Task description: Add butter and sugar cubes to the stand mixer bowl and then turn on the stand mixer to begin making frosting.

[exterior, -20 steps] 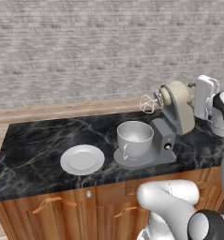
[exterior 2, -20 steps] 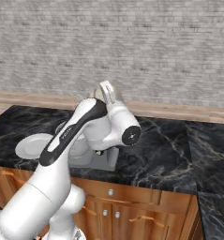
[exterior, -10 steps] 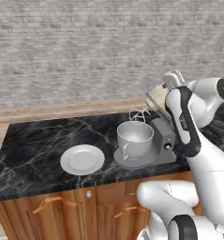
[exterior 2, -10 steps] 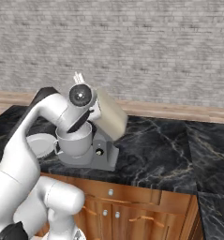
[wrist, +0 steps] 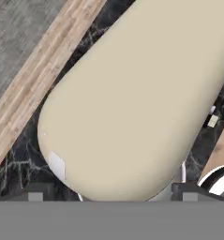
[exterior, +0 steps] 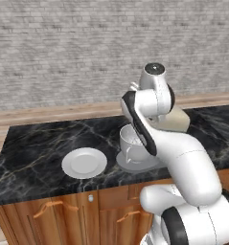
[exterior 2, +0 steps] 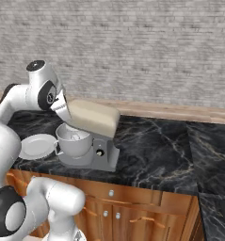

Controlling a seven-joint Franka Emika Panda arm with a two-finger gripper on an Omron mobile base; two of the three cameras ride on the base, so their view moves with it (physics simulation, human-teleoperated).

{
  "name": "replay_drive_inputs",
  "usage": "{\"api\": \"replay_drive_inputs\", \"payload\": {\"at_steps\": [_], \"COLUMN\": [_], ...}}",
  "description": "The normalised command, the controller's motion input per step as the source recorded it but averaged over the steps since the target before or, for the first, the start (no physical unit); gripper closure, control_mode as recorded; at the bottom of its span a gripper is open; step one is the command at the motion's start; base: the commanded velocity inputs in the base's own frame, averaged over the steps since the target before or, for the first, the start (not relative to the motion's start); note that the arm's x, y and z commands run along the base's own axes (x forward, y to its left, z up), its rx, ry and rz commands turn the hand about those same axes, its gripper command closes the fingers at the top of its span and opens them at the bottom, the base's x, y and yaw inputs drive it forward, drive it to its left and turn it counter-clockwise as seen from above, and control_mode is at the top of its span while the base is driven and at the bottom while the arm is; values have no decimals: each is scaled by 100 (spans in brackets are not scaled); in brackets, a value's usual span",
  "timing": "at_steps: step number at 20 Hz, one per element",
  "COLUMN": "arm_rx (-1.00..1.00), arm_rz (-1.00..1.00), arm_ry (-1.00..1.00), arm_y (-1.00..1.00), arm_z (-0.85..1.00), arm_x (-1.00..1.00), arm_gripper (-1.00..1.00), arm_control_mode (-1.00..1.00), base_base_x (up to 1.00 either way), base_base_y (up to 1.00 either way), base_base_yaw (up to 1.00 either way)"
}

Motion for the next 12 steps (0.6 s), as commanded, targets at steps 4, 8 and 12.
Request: {"api": "replay_drive_inputs", "payload": {"at_steps": [4, 8, 12], "arm_rx": [-8, 0, 0], "arm_rz": [-16, -11, -11], "arm_ry": [23, 1, 18], "arm_y": [4, -22, -9], "arm_z": [-40, 0, -34], "arm_x": [-11, -62, -43], "arm_gripper": [-100, -100, -100], "arm_control_mode": [-100, -100, -100], "base_base_x": [0, 0, 0], "base_base_y": [0, 0, 0], "base_base_yaw": [0, 0, 0]}}
